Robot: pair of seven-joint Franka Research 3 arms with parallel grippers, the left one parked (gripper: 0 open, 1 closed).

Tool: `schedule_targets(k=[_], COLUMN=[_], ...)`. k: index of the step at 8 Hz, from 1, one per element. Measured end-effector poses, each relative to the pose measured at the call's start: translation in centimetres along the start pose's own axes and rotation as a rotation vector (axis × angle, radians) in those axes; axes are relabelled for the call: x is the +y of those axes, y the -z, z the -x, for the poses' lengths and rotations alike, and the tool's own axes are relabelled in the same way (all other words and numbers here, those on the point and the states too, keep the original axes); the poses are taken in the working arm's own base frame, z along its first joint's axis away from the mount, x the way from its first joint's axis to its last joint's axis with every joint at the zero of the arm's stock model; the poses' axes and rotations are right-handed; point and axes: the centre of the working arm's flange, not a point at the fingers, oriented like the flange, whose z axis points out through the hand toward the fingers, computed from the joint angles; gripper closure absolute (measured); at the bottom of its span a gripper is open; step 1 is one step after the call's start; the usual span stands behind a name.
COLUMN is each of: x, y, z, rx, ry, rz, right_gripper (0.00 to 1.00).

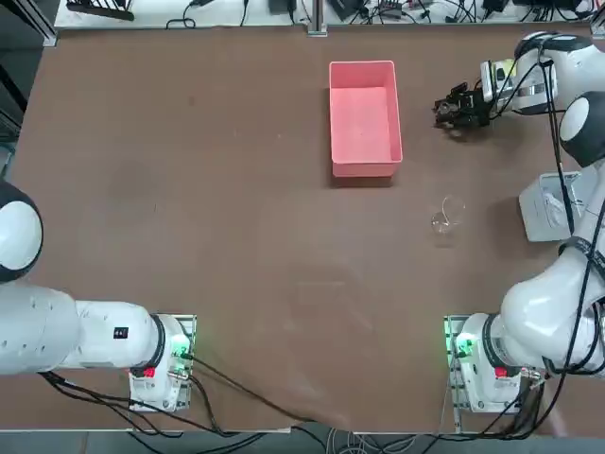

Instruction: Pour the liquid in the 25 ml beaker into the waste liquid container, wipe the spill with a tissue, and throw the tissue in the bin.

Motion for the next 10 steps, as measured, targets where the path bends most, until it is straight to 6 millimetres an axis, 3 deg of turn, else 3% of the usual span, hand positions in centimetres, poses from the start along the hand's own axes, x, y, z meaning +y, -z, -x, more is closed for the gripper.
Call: schedule_targets(k=[5, 10], x=[0.7, 2.2], y=[0.7, 3.0], z=[-0.8, -5.6], rx=[-0.005, -0.019], ry=[0.004, 0.069], rz=[0.018, 0.053], right_gripper=[0.53, 0.53])
